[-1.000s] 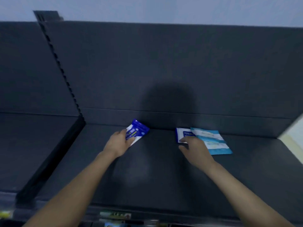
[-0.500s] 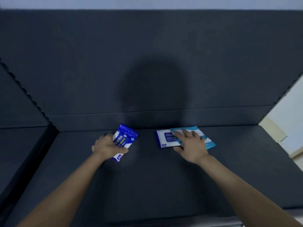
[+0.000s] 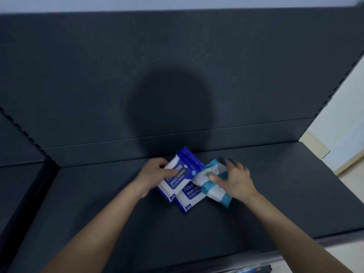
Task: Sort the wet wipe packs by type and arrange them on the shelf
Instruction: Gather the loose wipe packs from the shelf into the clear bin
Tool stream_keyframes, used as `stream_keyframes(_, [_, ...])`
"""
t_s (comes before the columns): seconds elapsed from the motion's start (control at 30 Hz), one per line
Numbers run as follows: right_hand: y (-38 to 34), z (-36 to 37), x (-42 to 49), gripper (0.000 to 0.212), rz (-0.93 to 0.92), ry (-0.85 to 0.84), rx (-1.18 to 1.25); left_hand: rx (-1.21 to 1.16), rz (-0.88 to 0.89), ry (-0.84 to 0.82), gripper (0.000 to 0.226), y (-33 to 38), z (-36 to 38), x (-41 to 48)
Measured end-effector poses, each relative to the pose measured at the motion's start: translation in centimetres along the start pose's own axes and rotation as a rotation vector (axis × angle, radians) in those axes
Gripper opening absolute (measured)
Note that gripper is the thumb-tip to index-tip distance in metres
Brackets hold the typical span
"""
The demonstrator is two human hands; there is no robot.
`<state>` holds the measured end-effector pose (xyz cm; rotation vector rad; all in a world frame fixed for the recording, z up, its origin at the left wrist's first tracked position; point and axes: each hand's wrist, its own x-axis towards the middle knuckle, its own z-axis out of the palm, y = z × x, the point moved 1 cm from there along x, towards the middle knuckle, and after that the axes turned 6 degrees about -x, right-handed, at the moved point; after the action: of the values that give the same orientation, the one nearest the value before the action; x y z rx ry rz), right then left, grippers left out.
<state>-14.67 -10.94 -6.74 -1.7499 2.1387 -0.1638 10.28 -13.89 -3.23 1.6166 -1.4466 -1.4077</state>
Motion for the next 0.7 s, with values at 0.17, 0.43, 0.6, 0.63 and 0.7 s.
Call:
stream_keyframes(0.17, [0.1,-0.5,0.3,0.080,0.109,-0.081,0.144,0.316,0.035,-0.108,0.031,-0.5,2.8,-0.4])
stream_keyframes(0.43, [-0.5,-2.1,0.5,0.059,0.193,-0.280,0.195,0.342,-0.069,-0.160,0.031,-1.2,3.5,-1.4])
stream_keyframes(0.6, [-1.3,-2.5,-0.3,0.041,0.112,-0.261,0.565,0.218,-0.043,-0.088,0.031,-1.4,3.6,-2.9])
stream_keyframes(0.63, [-1.6,-2.6,-0.3,0.041,0.101,-0.252,0.623,0.178,-0.040,-0.061,0.031,-1.5,3.4,-3.2])
stream_keyframes(0.7, [-2.5,-2.6,-0.4,0.033,0.086,-0.247,0.729,0.112,-0.034,0.015,0.031,-1.8,2.9,-4.0])
